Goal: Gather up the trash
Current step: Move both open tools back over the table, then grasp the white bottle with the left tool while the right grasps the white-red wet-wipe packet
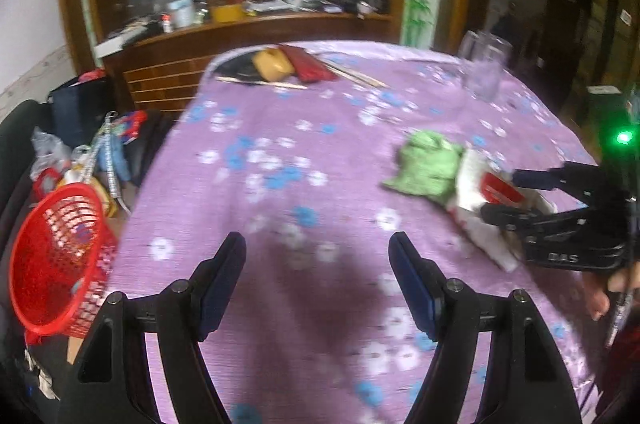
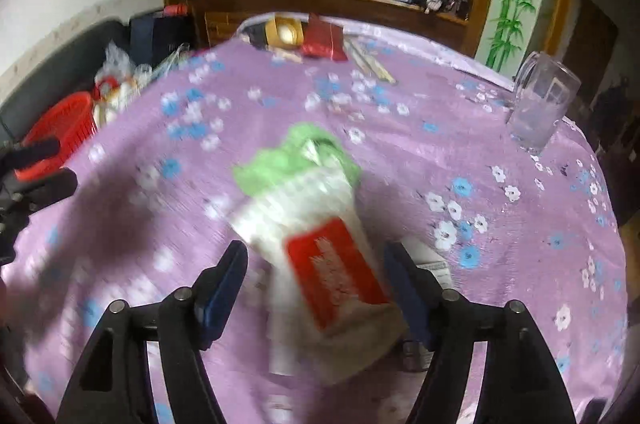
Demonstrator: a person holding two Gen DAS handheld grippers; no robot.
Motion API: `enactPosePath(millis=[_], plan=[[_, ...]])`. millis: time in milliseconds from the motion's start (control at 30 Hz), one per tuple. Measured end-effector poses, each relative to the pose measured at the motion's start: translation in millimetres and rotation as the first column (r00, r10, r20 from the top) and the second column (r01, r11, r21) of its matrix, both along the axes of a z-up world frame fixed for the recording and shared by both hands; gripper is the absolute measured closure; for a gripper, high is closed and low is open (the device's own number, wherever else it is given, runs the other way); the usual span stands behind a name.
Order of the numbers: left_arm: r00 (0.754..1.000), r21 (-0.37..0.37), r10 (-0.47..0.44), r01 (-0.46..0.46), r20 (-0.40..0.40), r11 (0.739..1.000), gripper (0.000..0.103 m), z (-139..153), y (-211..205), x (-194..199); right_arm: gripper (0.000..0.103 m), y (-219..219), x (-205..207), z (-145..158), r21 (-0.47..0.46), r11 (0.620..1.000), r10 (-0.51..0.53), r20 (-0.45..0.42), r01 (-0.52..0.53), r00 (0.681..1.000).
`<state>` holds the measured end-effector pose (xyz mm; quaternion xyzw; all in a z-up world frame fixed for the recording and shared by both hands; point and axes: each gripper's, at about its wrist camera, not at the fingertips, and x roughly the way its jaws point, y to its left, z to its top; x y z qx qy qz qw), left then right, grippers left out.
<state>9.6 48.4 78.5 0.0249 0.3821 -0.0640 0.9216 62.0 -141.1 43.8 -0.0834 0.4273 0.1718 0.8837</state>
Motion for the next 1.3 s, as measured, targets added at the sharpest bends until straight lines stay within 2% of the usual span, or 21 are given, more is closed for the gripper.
enactPosePath(millis=[100, 167, 200, 233, 333, 400, 533, 600, 700, 767, 833, 900, 1000, 1033, 1100, 1300], plan=[[0.999, 0.014, -0.033, 0.033, -0.019, 0.999, 0.03, -4.5, -20.5, 2.9, 0.028, -11.6, 6.5, -11.4, 0.058, 0.998, 0.0, -0.033, 0.002, 0.999], [0.999, 0.022, -0.046, 0.046, -0.025, 0.999, 0.03, -6.0, -29.2, 4.2, 0.043, -17.0, 9.6, -18.2, 0.097, 0.995, -0.006, -0.056, 0.011, 0.998], [0.998, 0.023, -0.052, 0.052, -0.03, 0.998, 0.03, -6.9, -32.9, 5.2, 0.046, -15.5, 9.2, -19.5, 0.115, 0.993, 0.008, -0.069, 0.0, 0.998], [0.998, 0.022, -0.056, 0.057, -0.035, 0.998, 0.03, -7.2, -35.0, 6.5, 0.057, -15.5, 7.9, -19.0, 0.136, 0.991, 0.019, -0.073, -0.009, 0.997], [0.996, 0.008, -0.068, 0.068, -0.053, 0.998, 0.03, -8.5, -42.0, 13.8, 0.057, -16.6, -0.8, -10.1, 0.181, 0.983, 0.018, -0.054, -0.008, 0.998], [0.995, -0.006, -0.073, 0.072, -0.064, 0.997, 0.03, -8.1, -48.5, 17.3, 0.058, -27.3, -5.0, 1.9, 0.254, 0.967, -0.002, -0.026, 0.009, 1.0], [0.992, -0.025, -0.1, 0.098, -0.081, 0.995, 0.03, -6.3, -70.2, 22.9, 0.058, -57.6, -11.0, 22.2, 0.374, 0.923, -0.118, 0.047, 0.092, 0.992], [0.988, -0.057, -0.119, 0.114, -0.1, 0.992, 0.03, -7.3, -84.7, 28.5, 0.058, -70.7, -12.4, 26.5, 0.368, 0.916, -0.199, 0.073, 0.159, 0.977], [0.984, -0.09, -0.122, 0.111, -0.133, 0.99, 0.031, -12.8, -104.3, 39.6, 0.058, -94.2, -14.8, 29.2, 0.404, 0.88, -0.307, 0.079, 0.251, 0.948], [0.981, -0.075, -0.119, 0.109, -0.155, 0.991, 0.036, -19.9, -117.0, 46.8, 0.057, -108.3, -18.4, 31.7, 0.428, 0.85, -0.375, 0.085, 0.306, 0.923], [0.974, -0.061, -0.127, 0.117, -0.186, 0.991, 0.052, -29.0, -130.4, 54.7, 0.057, -114.7, -21.0, 35.6, 0.424, 0.844, -0.407, 0.104, 0.33, 0.908], [0.968, -0.04, -0.135, 0.13, -0.213, 0.991, 0.053, -38.0, -143.5, 60.8, 0.057, -119.2, -23.1, 40.6, 0.426, 0.837, -0.428, 0.122, 0.343, 0.895], [0.968, 0.001, -0.13, 0.134, -0.212, 0.991, 0.054, -45.8, -155.1, 64.1, 0.057, -123.5, -27.3, 43.8, 0.447, 0.83, -0.425, 0.12, 0.333, 0.897], [0.968, 0.002, -0.132, 0.136, -0.214, 0.991, 0.063, -47.9, -156.9, 64.7, 0.057, -122.7, -28.6, 44.8, 0.448, 0.832, -0.42, 0.122, 0.328, 0.899], [0.962, -0.017, -0.141, 0.141, -0.234, 0.99, 0.07, -54.3, -156.7, 66.9, 0.057, -119.5, -27.0, 44.6, 0.441, 0.839, -0.408, 0.126, 0.317, 0.904], [0.959, -0.057, -0.177, 0.169, -0.222, 0.984, 0.075, -62.6, -137.2, 61.8, 0.057, -108.1, -25.7, 41.3, 0.419, 0.86, -0.378, 0.14, 0.291, 0.915]])
